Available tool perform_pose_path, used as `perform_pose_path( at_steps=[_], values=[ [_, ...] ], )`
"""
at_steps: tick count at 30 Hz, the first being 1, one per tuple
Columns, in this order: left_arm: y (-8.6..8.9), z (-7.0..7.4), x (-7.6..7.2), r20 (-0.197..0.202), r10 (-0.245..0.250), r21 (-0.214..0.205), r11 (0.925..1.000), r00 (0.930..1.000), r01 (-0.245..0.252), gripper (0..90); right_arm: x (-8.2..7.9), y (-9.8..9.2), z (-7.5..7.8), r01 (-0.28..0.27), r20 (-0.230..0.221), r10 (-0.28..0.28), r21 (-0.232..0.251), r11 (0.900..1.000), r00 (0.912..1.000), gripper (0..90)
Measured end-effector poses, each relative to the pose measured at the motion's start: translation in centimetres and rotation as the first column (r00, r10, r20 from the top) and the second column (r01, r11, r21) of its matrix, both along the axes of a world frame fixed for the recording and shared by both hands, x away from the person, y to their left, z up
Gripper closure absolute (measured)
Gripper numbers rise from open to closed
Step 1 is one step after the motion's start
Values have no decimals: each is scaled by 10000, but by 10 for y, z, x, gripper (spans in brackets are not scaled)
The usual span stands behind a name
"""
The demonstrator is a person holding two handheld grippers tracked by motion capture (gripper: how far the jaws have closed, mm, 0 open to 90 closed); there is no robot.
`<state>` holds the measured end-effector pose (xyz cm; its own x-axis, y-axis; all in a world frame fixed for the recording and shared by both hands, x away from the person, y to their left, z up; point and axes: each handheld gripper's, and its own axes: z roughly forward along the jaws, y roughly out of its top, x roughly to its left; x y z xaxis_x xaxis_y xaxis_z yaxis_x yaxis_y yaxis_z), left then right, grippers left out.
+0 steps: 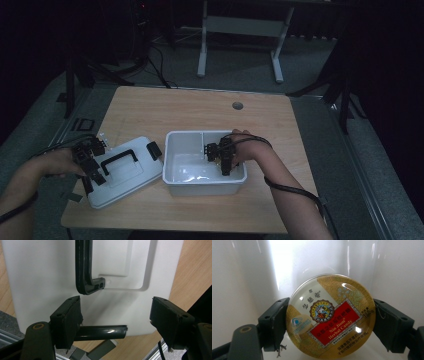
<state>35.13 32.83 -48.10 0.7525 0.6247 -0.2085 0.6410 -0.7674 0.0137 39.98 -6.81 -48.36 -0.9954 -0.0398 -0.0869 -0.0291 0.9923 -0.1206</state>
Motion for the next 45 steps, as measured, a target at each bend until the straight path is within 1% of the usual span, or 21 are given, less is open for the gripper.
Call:
perform_pose_path(
  at_steps=[2, 5, 9, 11, 18, 21, 27, 29, 30, 32, 34, 35, 37, 39, 41, 45],
  values=[
    [0, 0, 0, 17, 2, 7, 10000, 10000, -2, 248, 1, -1, -2, 103, -135, -101, 98, 9999, 9999, 203],
    [1, 1, 0, 35, 20, 13, 10000, 10000, -20, 248, 0, -1, -4, 230, -254, -229, 51, 9997, 9994, 203],
    [1, 2, 0, 68, -16, 22, 10000, 10000, 16, 248, 0, 0, -10, 225, -233, -226, -62, 9997, 9995, 203],
    [1, 2, 0, 62, -6, 28, 10000, 10000, 6, 248, 1, 1, -10, 224, -120, -225, -58, 9997, 9997, 202],
    [0, 1, 0, 53, -16, 26, 10000, 10000, 16, 248, 1, 1, -10, 401, -202, -401, -16, 9992, 9990, 201],
    [0, 1, 0, 58, -9, 51, 10000, 10000, 9, 248, 1, 0, -9, 306, -310, -306, -13, 9995, 9991, 200],
    [0, 2, 0, 49, -5, 14, 10000, 10000, 5, 248, 1, 0, -7, 368, -318, -368, 13, 9993, 9988, 199],
    [0, 2, 0, 43, 1, 11, 10000, 10000, -1, 248, 0, 0, -7, 479, -361, -477, 26, 9989, 9982, 198],
    [0, 2, 0, 14, -9, 14, 10000, 10000, 9, 248, 0, -1, -7, 404, -420, -404, -6, 9992, 9983, 192],
    [0, 2, 0, 21, 5, 59, 10000, 10000, -5, 248, 1, 0, -6, 528, -456, -526, 17, 9986, 9976, 181],
    [0, 2, 0, 20, 2, 58, 10000, 10000, -2, 248, 2, -1, -5, 512, -341, -510, 35, 9987, 9981, 164],
    [0, 2, 0, 15, 0, 39, 10000, 10000, 0, 248, 2, -1, -5, 578, -484, -576, 37, 9983, 9972, 164],
    [0, 1, 0, 19, 0, 52, 10000, 10000, 0, 248, 2, -1, -4, 513, -449, -511, 22, 9987, 9977, 164],
    [0, 1, 0, 6, -5, 51, 10000, 10000, 5, 248, 1, -2, -3, 544, -516, -540, 66, 9985, 9972, 164],
    [1, 2, 0, 18, -6, 69, 10000, 10000, 6, 248, 2, -2, 1, 494, -449, -485, 193, 9986, 9978, 164],
    [-1, 3, 0, 13, -23, 60, 10000, 10000, 23, 248, 2, -3, 11, 499, -430, -479, 462, 9977, 9979, 170]
  ],
)
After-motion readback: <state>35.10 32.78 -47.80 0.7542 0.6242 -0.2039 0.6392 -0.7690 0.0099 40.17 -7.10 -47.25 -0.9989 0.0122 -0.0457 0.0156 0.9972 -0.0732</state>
